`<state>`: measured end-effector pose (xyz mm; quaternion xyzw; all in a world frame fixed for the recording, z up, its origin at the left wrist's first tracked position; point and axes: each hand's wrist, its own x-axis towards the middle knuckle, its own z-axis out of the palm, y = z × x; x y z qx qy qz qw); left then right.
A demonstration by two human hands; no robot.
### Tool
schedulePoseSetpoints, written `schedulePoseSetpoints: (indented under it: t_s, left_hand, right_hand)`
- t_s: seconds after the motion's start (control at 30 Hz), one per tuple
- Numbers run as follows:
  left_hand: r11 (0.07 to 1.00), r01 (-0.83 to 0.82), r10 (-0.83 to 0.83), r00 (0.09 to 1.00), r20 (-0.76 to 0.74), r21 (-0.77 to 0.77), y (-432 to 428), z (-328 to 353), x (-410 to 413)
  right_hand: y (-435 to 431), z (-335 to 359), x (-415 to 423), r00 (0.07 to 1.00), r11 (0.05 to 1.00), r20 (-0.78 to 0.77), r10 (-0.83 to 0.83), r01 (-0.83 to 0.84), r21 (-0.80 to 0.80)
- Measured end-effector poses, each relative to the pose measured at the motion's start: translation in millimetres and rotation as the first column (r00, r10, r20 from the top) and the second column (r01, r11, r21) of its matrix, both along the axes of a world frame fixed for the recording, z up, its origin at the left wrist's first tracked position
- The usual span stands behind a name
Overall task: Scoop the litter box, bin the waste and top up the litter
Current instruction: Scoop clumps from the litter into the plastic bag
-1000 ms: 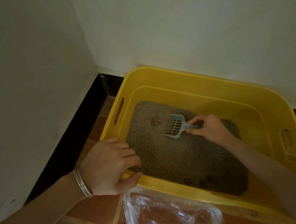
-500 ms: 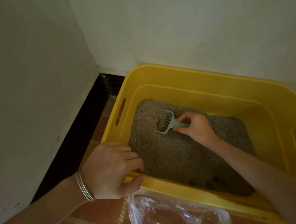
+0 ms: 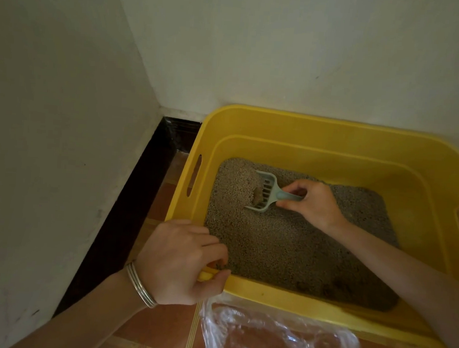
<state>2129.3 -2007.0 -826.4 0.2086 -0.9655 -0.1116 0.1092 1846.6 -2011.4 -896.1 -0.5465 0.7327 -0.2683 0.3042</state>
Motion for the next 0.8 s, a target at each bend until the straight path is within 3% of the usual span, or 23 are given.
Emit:
schedulePoseSetpoints:
  t_s: [0.13,0.3,0.47,0.63,0.8]
  left_hand:
    - [1.0,-0.001,0.001,1.0,0.003,-0.012,0,0,0]
    - [1.0,-0.004,0.004,1.0,0.001,-0.021,0,-1,1]
    - [1.0,-0.004,0.004,1.0,0.0,-0.026,1,1,1]
    - [0.999,-0.013,0.013,1.0,-0.011,-0.038,1,0,1]
    - [0.999,-0.02,0.019,1.0,-0.016,-0.046,1,-2,0]
  right_hand:
    - [2,13,-2,0.988,0.999,0.148,-0.03,0.033,-0.019]
    - [9,25,-2,0.999,0.999,0.018,0.045,-0.045,-0.008]
    - [22,32,0,0.998,0.999,0.036,0.047,-0.046,-0.025]
    - [30,39,-5,0.988,0.998,0.144,-0.06,0.062,-0.01]
    - [40,45,-8,0.993,0.999,0.116,-0.038,0.041,-0.024]
